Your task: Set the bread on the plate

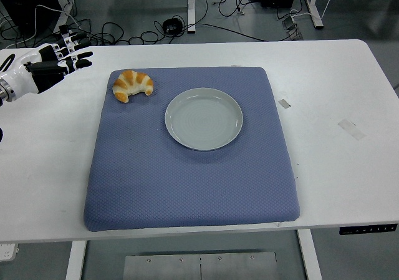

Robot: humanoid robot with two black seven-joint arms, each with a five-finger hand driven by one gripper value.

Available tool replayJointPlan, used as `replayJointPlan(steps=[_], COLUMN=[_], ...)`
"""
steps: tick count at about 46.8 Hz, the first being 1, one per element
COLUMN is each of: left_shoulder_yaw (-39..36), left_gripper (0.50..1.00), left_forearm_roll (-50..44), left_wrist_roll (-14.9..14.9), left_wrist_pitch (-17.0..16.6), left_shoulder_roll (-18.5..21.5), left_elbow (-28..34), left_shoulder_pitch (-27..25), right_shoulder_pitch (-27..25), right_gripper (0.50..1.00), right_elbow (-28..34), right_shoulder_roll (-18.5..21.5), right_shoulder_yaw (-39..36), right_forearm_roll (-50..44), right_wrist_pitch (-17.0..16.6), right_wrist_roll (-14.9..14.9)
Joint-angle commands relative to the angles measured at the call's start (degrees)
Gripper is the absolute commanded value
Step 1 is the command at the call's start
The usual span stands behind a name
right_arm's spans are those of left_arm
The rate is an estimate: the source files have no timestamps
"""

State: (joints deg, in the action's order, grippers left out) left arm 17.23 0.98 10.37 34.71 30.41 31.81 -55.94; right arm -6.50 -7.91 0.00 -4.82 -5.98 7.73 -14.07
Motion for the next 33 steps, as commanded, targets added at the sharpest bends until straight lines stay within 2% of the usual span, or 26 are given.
replayJointPlan(steps=[1,14,26,33], left_shoulder_yaw=[-0.1,-1.1,-1.1,-1.1], left_gripper=[0.975,0.968,0.952,0.937], left_forearm_roll=[0.1,2.7,10.6,14.9], left_wrist_roll=[0.0,-0.2,-0.2,-0.1], left_wrist_pitch=[-0.1,-1.2,-5.6,-6.6], left_shoulder_roll=[0.0,0.6,1.1,1.1], left_elbow=[0.0,-0.1,-0.1,-0.1], left_shoulder_pitch=[-0.4,-3.4,-6.3,-7.4], right_shoulder_pitch=[0.0,0.0,0.0,0.0], right_gripper=[1.0,1.0,1.0,1.0], right_elbow=[0.0,0.0,0.0,0.0], right_shoulder_roll=[0.0,0.0,0.0,0.0], right_shoulder_yaw=[0.0,0.0,0.0,0.0], right_forearm_roll=[0.0,0.0,0.0,0.0], right_wrist_pitch=[0.0,0.0,0.0,0.0], right_wrist_roll=[0.0,0.0,0.0,0.0])
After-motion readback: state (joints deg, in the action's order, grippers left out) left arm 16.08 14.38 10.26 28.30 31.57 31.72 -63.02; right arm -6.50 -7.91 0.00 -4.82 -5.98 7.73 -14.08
